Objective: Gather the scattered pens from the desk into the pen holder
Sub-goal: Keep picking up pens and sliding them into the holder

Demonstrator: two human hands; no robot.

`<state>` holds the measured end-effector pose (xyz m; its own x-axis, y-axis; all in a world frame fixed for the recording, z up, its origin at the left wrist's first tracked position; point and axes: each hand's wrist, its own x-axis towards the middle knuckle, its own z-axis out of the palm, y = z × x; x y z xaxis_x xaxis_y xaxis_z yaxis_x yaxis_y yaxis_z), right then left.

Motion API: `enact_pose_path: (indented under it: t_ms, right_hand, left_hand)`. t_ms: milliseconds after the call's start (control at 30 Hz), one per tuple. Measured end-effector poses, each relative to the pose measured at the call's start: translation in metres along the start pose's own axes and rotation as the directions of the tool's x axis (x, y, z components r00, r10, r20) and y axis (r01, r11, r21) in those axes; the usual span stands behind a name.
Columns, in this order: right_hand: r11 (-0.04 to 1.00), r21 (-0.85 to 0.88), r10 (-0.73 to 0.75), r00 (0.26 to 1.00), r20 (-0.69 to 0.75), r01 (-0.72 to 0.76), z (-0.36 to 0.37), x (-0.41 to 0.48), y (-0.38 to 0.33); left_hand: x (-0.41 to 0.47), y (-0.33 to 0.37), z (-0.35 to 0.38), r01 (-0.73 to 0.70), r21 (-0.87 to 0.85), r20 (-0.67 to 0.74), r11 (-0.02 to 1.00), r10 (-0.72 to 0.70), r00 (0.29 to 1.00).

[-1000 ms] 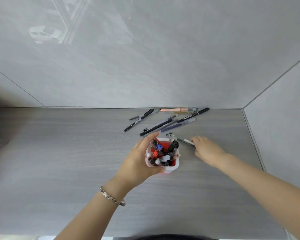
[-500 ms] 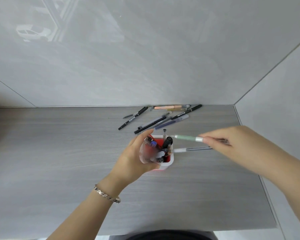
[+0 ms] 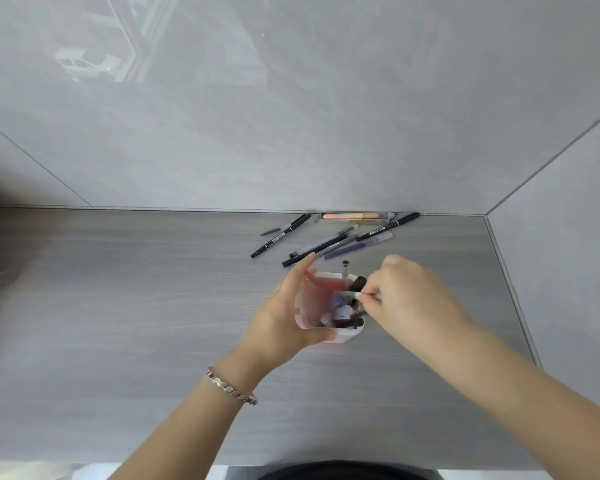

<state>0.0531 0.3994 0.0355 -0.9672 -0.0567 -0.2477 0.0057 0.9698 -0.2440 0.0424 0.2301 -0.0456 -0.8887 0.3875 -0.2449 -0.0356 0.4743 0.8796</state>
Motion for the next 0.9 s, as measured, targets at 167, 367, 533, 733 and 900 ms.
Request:
enact_pose_path:
  t_ms: [167,367,533,733,900]
  right_hand:
    - [0.996,0.041,-0.069,0.968,-0.242,0.081,0.022,0.01,0.002]
    - [0.939,0.278,-0.13,0.958,-0.255,0.202,0.025,0.021,-0.006]
    - [0.886,0.433,-0.165,0.986,-0.038,0.165,0.013,0.041,-0.004]
    - [0.8,0.569,-0.15,0.981,-0.122,0.193,0.005,0.051,-0.001]
    - [0.798,0.545,-0.186,0.966,-0.181,0.256,0.001,0.026,-0.004]
  left_hand:
    - [0.0,-0.002,0.003,0.01,-0.018,0.005,1.0,-0.01,1.0]
    - [-0.001,-0.005,0.004,-0.011,-0.013,0.014,1.0,0.011,1.0]
    - [-0.002,-0.007,0.004,-0.034,0.009,0.037,0.999,0.034,0.999]
    - [-0.002,-0.014,0.01,-0.009,0.019,-0.024,1.0,0.009,1.0]
    - [0.001,-0.01,0.027,-0.019,-0.02,-0.017,1.0,0.018,1.0]
